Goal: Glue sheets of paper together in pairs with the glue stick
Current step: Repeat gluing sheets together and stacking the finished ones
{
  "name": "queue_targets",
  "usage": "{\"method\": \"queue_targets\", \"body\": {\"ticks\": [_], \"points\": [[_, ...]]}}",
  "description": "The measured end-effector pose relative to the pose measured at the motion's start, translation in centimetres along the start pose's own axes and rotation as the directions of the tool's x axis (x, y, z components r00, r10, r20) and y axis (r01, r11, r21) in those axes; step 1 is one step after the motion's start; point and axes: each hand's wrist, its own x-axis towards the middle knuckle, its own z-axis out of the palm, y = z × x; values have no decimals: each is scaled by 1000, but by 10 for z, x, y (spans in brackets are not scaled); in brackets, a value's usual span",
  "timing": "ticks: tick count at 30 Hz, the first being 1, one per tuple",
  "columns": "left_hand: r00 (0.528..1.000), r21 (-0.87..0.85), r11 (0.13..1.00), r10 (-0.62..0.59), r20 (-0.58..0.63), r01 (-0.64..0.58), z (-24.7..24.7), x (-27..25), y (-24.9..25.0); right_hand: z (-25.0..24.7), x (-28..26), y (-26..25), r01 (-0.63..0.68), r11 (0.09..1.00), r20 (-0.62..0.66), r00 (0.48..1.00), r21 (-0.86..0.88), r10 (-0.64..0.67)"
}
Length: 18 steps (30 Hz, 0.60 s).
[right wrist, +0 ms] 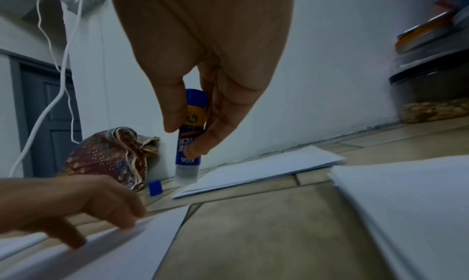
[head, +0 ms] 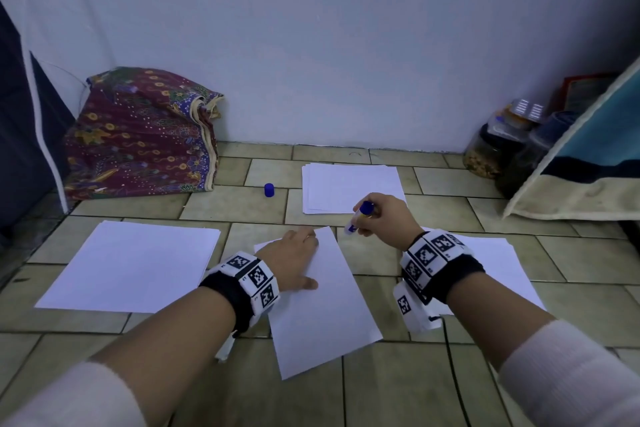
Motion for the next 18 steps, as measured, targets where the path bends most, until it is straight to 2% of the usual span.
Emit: {"method": "queue_targets", "body": {"ticks": [12, 15, 18], "points": [[997, 31, 997, -73, 37, 72, -6, 0, 2, 45, 27, -16, 63, 990, 3, 998, -129, -63], [995, 28, 996, -88, 43, 87, -6, 2, 2, 51, 34, -21, 71, 981, 42, 997, -181, -65], [994, 4, 995, -104, 42, 103, -5, 4, 1, 52, 39, -27, 59, 950, 139, 990, -305, -16]]}}
